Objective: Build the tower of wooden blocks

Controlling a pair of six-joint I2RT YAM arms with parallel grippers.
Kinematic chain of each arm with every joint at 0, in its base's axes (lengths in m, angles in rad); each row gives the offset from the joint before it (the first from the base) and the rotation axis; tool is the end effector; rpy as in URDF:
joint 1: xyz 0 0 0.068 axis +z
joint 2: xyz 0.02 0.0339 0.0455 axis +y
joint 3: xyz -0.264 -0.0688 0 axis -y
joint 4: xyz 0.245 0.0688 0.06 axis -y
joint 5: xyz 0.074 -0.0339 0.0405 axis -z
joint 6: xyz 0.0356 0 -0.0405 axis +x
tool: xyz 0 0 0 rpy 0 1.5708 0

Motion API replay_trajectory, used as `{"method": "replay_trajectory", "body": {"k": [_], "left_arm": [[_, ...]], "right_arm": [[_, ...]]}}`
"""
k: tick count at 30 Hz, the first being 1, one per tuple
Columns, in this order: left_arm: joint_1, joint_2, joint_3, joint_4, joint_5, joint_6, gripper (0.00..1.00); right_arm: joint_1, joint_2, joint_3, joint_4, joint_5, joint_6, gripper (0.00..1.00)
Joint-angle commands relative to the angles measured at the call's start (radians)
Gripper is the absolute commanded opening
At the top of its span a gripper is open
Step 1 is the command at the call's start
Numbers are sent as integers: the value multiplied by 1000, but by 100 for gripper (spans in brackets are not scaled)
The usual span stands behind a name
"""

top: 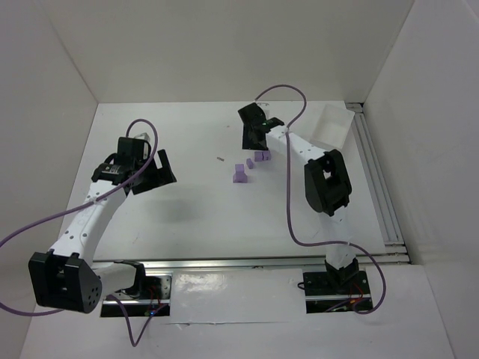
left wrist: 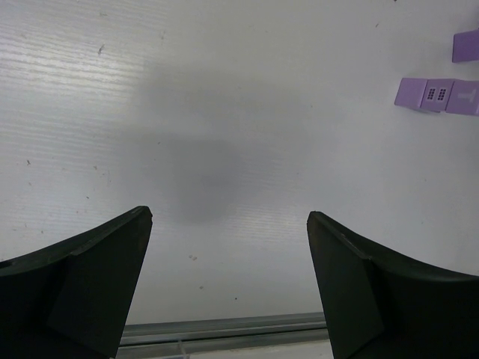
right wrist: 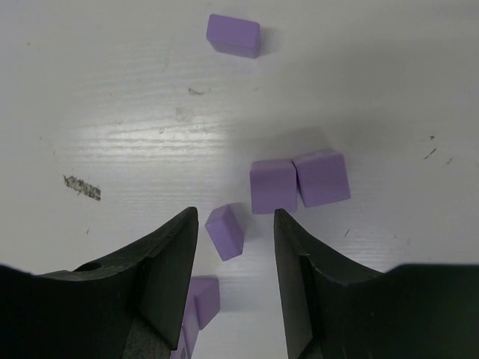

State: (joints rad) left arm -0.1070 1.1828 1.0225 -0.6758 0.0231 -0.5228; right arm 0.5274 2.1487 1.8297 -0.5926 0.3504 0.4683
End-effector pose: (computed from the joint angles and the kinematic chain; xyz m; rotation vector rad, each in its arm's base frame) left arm 0.2435 -0.0270 0.2967 -0.4912 2.3811 -0.3165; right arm 0.4222 0.2318 0.2298 0.0745 2.4065 0.0188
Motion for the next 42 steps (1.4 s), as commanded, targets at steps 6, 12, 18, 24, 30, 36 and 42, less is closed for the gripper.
{"method": "replay_trajectory", "body": {"k": [6, 12, 18, 24, 30, 36, 42], "left_arm": [[6, 14, 7, 21, -8, 20, 98], [6, 5, 7, 21, -8, 20, 98], [6, 5, 7, 21, -8, 20, 98], [6, 5, 7, 21, -8, 20, 98], [6, 5, 7, 21, -8, 20, 98], [6, 5, 7, 21, 1, 20, 98], [6, 5, 7, 21, 11, 20, 98]], "right_arm": [[-10, 20, -32, 53, -123, -30, 52], [-10, 51, -59, 53, -143, -30, 47], [-20, 73, -60, 62, -204, -30, 39], [-29, 22, -130, 96, -183, -10, 16], [-73, -122, -289, 132, -149, -10, 15], [-145, -306, -545, 204, -178, 0, 15], [-230, -417, -774, 313, -307, -11, 15]]}}
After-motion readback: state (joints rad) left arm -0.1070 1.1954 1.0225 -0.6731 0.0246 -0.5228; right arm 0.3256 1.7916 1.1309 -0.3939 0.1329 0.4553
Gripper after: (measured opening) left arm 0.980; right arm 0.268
